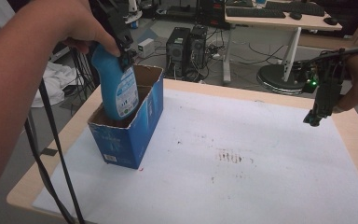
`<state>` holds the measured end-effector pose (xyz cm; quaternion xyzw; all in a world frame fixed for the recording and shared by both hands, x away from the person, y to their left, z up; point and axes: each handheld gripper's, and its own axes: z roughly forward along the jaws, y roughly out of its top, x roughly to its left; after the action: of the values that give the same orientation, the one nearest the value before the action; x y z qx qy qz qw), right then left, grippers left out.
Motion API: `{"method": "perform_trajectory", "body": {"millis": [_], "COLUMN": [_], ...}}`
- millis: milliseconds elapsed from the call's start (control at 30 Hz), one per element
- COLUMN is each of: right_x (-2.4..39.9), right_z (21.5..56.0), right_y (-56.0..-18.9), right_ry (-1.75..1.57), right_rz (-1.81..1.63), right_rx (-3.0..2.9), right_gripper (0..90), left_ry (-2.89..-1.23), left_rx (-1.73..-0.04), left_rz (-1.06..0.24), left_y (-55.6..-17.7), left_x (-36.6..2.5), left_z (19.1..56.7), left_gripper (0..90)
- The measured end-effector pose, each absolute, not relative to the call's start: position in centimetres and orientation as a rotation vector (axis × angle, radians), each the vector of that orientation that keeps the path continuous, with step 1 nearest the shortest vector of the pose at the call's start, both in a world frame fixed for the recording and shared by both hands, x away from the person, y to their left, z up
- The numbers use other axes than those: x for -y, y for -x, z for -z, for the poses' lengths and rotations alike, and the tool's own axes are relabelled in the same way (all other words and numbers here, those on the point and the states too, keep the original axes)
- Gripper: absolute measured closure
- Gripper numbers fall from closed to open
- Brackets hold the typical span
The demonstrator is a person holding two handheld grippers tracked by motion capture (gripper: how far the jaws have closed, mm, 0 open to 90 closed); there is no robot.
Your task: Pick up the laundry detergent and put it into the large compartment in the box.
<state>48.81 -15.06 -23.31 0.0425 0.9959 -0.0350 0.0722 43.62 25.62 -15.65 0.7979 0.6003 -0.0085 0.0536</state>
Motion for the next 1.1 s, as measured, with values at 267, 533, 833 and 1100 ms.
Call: {"method": "perform_trajectory", "body": {"millis": [267,533,833,1100], "right_x": [14.9,14.9,15.2,15.6], "right_z": [23.4,23.4,23.8,24.1], "right_y": [-48.8,-48.7,-48.7,-48.8], "right_ry": [-0.140,-0.123,-0.130,-0.144], "right_rz": [0.102,0.094,0.085,0.084], "right_rx": [-2.992,-2.987,-2.990,-2.995], "right_gripper": [2.6,2.6,2.6,2.7], "left_ry": [-2.424,-2.431,-2.536,-2.642], "left_rx": [-1.841,-1.844,-1.753,-1.634], "left_rz": [0.048,0.091,0.109,0.109], "left_y": [-44.1,-44.5,-44.9,-44.9], "left_x": [-25.8,-26.2,-25.7,-25.4], "left_z": [18.3,21.8,25.6,27.2], "left_gripper": [38.4,38.4,38.4,38.4]}}
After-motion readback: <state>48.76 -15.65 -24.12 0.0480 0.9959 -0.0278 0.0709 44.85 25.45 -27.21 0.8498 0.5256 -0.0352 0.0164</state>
